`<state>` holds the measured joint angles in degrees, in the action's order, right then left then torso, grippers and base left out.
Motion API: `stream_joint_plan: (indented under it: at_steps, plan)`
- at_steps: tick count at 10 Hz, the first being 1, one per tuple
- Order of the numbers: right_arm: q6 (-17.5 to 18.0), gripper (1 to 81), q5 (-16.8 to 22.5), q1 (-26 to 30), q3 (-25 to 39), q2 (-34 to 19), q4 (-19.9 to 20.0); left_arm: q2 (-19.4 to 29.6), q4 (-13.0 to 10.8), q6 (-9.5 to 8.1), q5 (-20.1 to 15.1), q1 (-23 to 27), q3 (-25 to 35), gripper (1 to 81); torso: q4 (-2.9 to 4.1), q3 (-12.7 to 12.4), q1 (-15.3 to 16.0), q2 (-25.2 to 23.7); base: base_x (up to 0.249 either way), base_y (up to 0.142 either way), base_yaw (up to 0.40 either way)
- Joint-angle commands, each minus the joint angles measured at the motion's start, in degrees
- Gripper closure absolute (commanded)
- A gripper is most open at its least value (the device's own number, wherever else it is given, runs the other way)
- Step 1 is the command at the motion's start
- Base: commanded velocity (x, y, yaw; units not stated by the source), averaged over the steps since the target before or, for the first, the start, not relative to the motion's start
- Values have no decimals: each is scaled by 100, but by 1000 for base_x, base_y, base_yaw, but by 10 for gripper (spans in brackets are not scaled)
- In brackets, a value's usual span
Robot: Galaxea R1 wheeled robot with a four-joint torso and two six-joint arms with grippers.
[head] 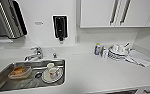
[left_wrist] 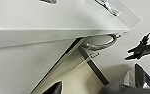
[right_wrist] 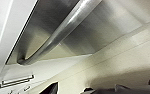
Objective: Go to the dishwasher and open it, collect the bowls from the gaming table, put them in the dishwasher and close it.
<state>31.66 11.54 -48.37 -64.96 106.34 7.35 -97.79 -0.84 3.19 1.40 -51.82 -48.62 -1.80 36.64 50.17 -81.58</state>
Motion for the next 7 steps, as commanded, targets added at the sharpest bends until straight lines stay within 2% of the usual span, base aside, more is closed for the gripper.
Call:
stream_joint_plan:
  at_steps: [1,4,5,7]
  plan:
    - [499,10,621,832,20,4,56,216,93,23,-131,484,142,10,0,0,0,0,0,0,0]
    - [991,10,691,929,-279,373,47,172,67,23,-184,484,133,10,0,2,0,0,0,0,0]
    - [1123,10,691,956,-340,409,47,146,75,23,-307,484,133,10,0,2,0,0,0,0,0]
    - [1544,10,682,1105,-402,391,38,136,76,23,-298,484,133,10,0,5,0,0,0,0,0]
